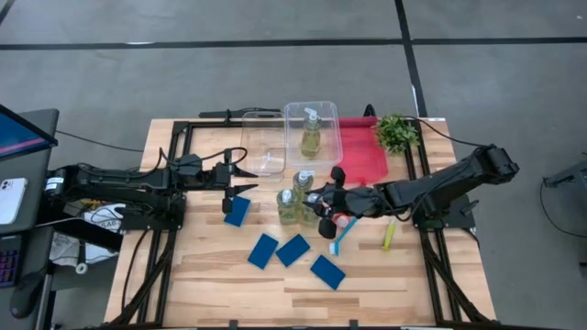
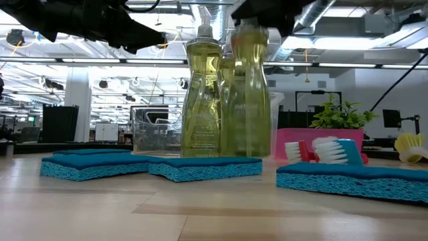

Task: Pick & Place Kitchen Sink Supplies
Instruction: Put the transparent soap dispenser into the right transparent bin

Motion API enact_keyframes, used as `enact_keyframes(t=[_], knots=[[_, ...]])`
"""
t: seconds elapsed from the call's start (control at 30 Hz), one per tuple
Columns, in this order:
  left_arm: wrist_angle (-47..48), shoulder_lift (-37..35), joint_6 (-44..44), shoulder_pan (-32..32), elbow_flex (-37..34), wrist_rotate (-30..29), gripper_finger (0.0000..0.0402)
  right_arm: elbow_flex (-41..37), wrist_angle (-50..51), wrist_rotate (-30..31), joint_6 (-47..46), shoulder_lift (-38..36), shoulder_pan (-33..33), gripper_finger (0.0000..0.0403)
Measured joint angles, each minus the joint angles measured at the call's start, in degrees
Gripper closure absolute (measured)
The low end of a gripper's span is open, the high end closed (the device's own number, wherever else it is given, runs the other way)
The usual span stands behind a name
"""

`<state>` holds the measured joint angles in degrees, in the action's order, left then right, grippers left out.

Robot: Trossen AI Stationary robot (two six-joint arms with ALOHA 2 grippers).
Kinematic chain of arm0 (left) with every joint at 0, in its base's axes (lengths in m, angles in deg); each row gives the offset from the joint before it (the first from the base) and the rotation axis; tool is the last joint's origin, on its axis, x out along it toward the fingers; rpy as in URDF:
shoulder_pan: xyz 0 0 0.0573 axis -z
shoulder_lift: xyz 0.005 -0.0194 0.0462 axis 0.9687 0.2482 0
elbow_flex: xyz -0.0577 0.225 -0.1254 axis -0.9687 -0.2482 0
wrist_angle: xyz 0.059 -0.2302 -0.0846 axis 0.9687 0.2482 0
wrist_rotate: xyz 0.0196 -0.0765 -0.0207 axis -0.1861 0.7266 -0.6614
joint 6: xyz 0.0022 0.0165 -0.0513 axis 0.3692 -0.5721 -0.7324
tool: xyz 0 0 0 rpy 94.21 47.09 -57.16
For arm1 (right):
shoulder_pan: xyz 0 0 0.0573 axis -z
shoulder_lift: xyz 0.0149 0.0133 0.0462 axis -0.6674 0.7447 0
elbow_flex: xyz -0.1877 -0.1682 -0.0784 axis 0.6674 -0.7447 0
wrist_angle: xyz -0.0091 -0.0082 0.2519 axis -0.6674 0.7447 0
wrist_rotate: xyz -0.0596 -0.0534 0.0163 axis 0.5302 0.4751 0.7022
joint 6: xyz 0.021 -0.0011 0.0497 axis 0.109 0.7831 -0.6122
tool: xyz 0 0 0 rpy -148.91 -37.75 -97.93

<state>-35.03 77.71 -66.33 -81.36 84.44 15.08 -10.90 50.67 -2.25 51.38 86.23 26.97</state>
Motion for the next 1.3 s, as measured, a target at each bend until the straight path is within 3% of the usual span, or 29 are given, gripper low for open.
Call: enact_keyframes(t=[0.73, 1.0, 1.3], knots=[[-0.07, 0.00, 0.00, 0.02, 0.01, 0.02, 0.0284, 21.46, 24.54, 0.24, 2.79, -0.07, -0.69, 0.0303], [-0.28, -0.01, 0.00, 0.01, 0.00, 0.00, 0.0284, 27.23, 31.23, 4.59, 4.17, -0.09, -0.60, 0.0303], [-0.44, 0.00, 0.00, 0.00, 0.00, 0.00, 0.0284, 32.60, 38.02, 4.86, 4.23, -0.11, 2.46, 0.0303]])
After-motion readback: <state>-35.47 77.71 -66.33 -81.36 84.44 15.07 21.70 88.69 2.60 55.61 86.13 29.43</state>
